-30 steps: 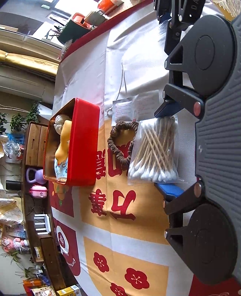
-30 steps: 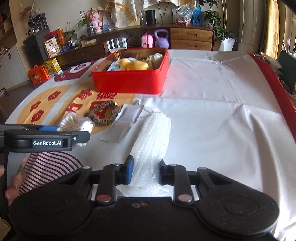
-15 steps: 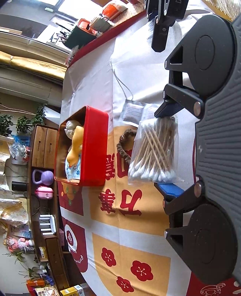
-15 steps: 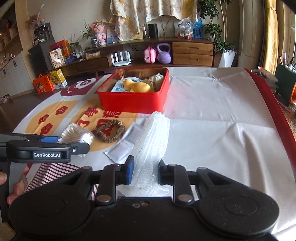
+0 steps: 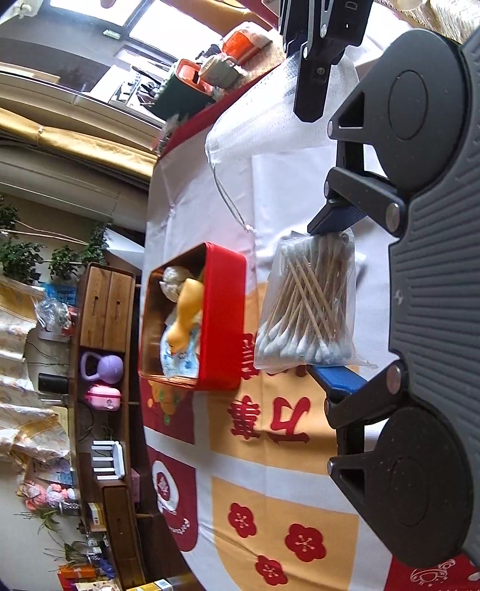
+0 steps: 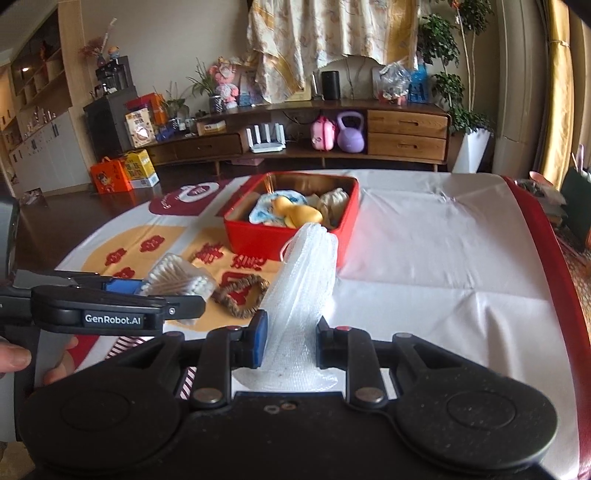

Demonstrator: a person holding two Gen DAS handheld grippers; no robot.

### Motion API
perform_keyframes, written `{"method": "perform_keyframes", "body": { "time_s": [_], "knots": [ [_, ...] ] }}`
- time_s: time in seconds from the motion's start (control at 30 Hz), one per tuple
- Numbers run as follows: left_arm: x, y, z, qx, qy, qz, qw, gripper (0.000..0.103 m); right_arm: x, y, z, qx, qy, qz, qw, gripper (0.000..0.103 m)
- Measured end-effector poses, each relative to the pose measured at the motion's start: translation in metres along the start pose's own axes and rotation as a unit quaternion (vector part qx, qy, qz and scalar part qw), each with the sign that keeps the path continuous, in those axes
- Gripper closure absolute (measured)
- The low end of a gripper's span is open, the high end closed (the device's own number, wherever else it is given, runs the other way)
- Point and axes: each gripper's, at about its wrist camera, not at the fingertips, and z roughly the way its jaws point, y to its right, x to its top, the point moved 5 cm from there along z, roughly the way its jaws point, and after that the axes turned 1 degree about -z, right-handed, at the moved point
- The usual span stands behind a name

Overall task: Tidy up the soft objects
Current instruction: 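Lift the cotton swab bag with the left gripper while the right gripper carries the mesh bag over the tin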

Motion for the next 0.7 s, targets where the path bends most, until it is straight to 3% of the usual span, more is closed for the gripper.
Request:
{"method": "perform_keyframes", "body": {
  "time_s": [0.37,0.7],
  "knots": [
    [0.043,0.012,-0.016,-0.015,0.025,0.022,0.9993,0.03,0.051,-0.001,-0.009,0.032,0.015,-0.027,0.999,0.079],
    [0.093,0.027,-0.01,-0.028,0.049,0.062,0.9965,0.029,0.099,0.005,0.013,0.038,0.022,-0.046,0.998,0.076]
  ]
}}
